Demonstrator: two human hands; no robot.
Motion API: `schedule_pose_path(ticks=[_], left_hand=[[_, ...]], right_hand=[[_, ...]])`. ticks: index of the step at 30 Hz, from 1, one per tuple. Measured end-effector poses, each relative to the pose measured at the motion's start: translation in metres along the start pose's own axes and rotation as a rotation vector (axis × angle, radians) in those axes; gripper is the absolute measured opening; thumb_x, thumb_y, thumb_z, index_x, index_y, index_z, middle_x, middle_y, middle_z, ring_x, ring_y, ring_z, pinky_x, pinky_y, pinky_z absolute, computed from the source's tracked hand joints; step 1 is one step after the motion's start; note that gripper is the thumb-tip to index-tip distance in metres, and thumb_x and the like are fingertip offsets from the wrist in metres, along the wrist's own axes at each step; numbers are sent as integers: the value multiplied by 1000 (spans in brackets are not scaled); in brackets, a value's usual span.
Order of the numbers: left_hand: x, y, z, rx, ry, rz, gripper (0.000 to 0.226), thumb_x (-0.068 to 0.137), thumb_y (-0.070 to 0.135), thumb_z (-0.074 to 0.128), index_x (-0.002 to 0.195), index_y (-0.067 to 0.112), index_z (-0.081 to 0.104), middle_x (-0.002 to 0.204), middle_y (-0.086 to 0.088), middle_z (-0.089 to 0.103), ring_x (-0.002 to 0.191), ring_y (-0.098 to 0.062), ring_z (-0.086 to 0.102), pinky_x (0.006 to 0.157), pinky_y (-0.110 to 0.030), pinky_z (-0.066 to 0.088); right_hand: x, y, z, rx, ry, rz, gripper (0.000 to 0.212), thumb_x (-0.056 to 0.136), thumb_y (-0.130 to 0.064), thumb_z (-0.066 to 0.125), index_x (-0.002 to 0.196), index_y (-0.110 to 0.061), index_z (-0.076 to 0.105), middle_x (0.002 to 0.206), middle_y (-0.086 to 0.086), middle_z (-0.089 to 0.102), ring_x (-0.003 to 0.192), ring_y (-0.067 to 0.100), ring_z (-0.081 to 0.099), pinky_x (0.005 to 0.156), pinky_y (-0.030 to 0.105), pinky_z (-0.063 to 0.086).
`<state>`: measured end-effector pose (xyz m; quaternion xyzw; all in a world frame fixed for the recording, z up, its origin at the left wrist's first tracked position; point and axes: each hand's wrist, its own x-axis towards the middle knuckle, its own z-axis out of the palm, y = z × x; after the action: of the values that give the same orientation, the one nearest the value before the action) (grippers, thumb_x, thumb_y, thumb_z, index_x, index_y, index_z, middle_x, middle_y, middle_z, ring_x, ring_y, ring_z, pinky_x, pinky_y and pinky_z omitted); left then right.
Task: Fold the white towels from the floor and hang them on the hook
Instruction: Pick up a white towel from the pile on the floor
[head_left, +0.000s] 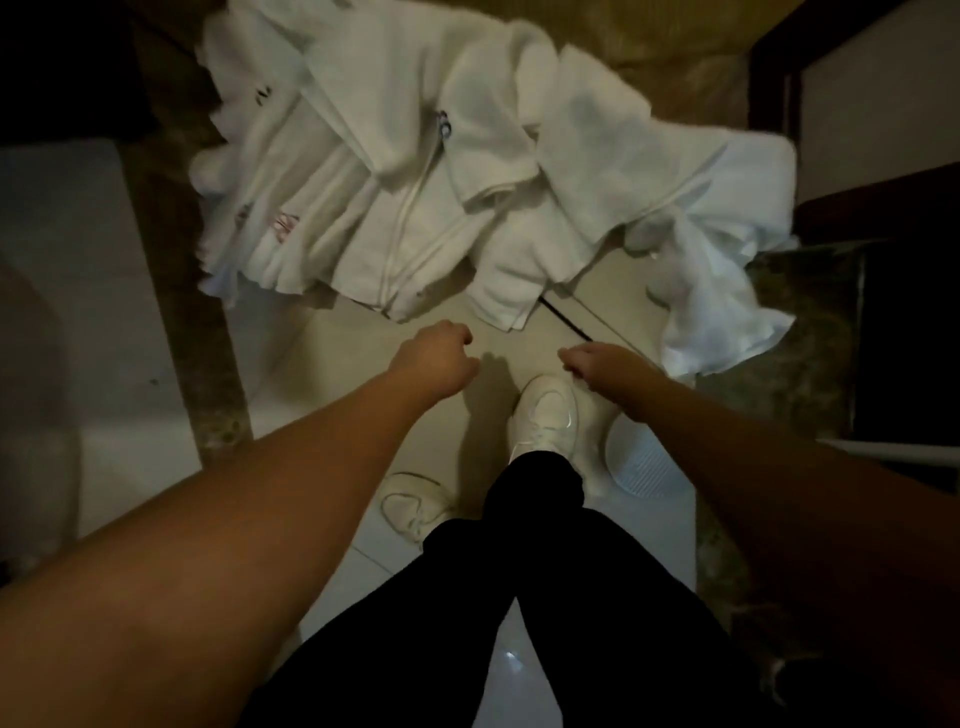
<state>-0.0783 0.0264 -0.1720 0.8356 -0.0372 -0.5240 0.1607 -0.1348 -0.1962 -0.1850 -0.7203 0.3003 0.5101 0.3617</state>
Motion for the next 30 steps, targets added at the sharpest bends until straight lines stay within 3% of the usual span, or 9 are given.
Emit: schedule_pose_path(ticks=[3,9,12,15,18,21,24,27,30], left_hand=[[43,-1,26,-75,-1,-2,48,96,28,60,140,10,53,145,-14,48,129,-31,50,104,-35,42],[124,-11,62,-245,105,42,74,87,32,75,150,14,40,152,-17,38,137,-38,40,112,-41,37],[144,-19,71,-313,170,105,85,84,26,78,155,17,32,155,-17,31,139,-35,37,112,-35,33],[152,-21,73,-511,171,88,76,84,24,78,150,17,41,148,-11,40,129,-25,48,107,-35,42],[153,-22,63,-872,71,-18,58,90,20,73,144,17,52,134,-1,55,117,-14,57,83,-18,48],[142,-16,52,-850,-7,-27,38,91,20,69,129,21,65,117,3,65,91,-2,59,63,-10,43],[124,-2,42,-858,-68,11,12,93,20,64,96,30,70,93,7,67,86,-10,58,71,-20,44],[107,5,30,-954,-73,67,12,95,20,62,98,28,70,93,4,73,93,-17,63,84,-31,44],[83,6,17,-971,-48,128,14,98,23,60,102,30,71,89,10,75,85,-9,66,78,-25,45]], right_hand=[[45,-1,12,313,-56,102,44,102,-42,52,132,-10,58,137,6,61,113,15,57,79,31,48],[116,9,37,745,-86,72,77,93,-70,45,156,-29,31,159,-3,37,130,19,50,90,39,43],[141,9,41,874,-98,60,75,91,-77,39,151,-32,40,151,-5,47,121,21,57,80,37,46],[155,3,45,896,-155,45,75,92,-80,27,147,-32,48,143,-4,56,120,20,57,80,36,45],[156,1,48,940,-165,31,76,94,-77,22,147,-28,46,139,-5,58,124,18,54,79,33,41],[143,-1,48,1002,-196,-16,75,97,-73,19,149,-25,44,145,-2,56,133,20,50,96,37,38],[122,-13,47,996,-166,-70,70,101,-67,15,147,-24,45,143,-5,57,134,17,51,101,37,33],[99,-31,37,990,-126,-138,63,102,-65,16,130,-26,57,109,-18,72,101,5,65,87,32,38],[75,-42,24,946,-114,-156,60,101,-66,26,126,-25,61,106,-13,76,106,9,62,86,33,39]])
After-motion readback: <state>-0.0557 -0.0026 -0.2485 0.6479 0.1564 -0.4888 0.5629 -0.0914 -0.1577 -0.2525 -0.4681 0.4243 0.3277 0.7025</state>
